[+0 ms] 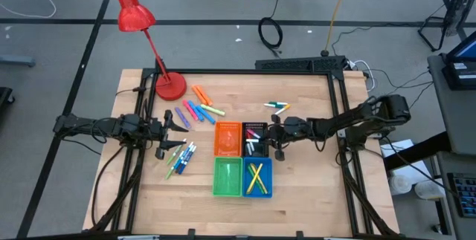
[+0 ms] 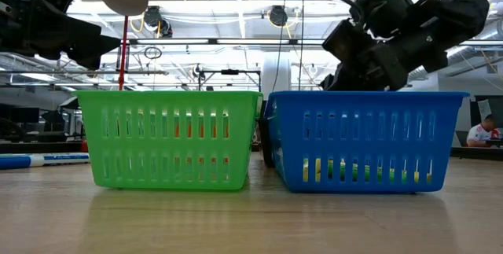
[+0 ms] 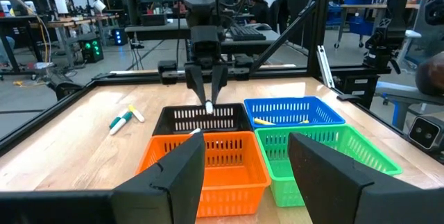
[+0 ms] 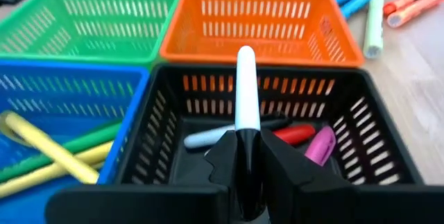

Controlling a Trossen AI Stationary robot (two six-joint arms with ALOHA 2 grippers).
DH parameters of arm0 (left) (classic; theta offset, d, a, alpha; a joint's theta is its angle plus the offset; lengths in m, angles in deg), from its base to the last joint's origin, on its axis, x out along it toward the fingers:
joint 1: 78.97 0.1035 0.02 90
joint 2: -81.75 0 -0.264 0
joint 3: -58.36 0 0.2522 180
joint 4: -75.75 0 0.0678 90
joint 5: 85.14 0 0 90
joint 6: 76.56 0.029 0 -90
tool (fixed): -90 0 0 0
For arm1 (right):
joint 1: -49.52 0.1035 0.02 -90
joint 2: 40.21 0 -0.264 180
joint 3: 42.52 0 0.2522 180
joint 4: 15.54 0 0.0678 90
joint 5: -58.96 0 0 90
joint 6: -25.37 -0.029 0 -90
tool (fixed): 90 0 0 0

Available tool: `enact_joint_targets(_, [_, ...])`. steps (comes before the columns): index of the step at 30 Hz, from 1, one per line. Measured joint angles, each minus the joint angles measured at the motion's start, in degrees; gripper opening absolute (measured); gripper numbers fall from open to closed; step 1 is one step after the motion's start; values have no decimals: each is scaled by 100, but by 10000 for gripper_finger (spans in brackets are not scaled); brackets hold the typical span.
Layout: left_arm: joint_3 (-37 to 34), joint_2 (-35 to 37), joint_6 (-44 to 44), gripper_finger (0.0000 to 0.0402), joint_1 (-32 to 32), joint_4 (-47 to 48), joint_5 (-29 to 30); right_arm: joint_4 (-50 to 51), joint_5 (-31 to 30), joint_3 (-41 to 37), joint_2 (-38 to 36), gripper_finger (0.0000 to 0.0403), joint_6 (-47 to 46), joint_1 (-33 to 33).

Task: Pick & Place Markers
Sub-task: Put the black highlighter pen into the black basket

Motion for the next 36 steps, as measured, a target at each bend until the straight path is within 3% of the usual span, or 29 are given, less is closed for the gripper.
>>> enact_joint_targets(36, [-2, 2, 0, 212, 1, -4, 0, 46, -4, -4, 10, 41, 24, -37])
